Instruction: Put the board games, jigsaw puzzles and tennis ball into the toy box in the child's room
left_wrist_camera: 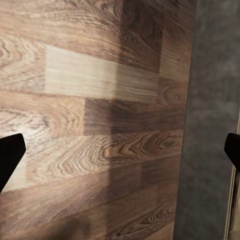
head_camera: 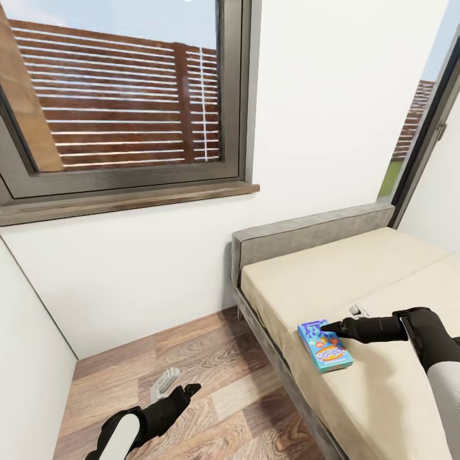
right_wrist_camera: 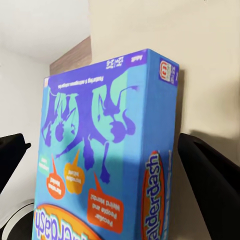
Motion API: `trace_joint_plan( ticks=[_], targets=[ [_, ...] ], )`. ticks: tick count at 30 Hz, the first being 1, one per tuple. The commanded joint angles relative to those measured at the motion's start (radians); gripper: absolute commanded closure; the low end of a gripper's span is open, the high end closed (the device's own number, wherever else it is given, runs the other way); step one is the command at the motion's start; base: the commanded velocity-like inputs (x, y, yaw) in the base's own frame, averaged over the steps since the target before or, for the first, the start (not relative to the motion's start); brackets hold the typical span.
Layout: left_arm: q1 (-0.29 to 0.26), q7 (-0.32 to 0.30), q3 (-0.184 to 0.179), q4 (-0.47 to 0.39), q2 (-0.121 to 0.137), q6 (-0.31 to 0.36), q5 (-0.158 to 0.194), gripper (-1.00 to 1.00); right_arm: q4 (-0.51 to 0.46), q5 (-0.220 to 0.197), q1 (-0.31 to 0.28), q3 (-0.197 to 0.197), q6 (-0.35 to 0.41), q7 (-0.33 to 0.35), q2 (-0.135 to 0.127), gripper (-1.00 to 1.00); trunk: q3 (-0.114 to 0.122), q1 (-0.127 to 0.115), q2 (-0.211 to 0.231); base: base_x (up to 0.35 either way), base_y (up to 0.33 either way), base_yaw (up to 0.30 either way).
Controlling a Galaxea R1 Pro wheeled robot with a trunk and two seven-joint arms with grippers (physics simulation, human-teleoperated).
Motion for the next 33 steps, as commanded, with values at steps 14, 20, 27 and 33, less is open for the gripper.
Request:
trace_joint_plan(
  ticks=[14,20,27,33],
  targets=[
    [0.000,0.010,0.000,-0.001,0.000,0.002,0.011,-1.00,0.000,0.013,0.000,-0.002,0.007,0.009,0.004,-1.00,-0.001,0.000,0.000,0.000,0.000,0.000],
    [-0.001,0.010,0.000,-0.001,0.000,0.002,0.011,-1.00,0.000,0.013,0.002,-0.001,0.007,0.009,0.007,-1.00,-0.001,0.000,0.000,0.000,0.000,0.000],
    [-0.001,0.010,0.000,0.000,0.000,0.002,0.011,-1.00,0.000,0.013,0.002,-0.001,0.007,0.009,0.010,-1.00,-0.001,0.000,0.000,0.000,0.000,0.000],
    [-0.001,0.010,0.000,0.000,0.000,0.002,0.011,-1.00,0.000,0.013,0.002,0.000,0.007,0.009,0.011,-1.00,-0.001,0.000,0.000,0.000,0.000,0.000]
  ],
)
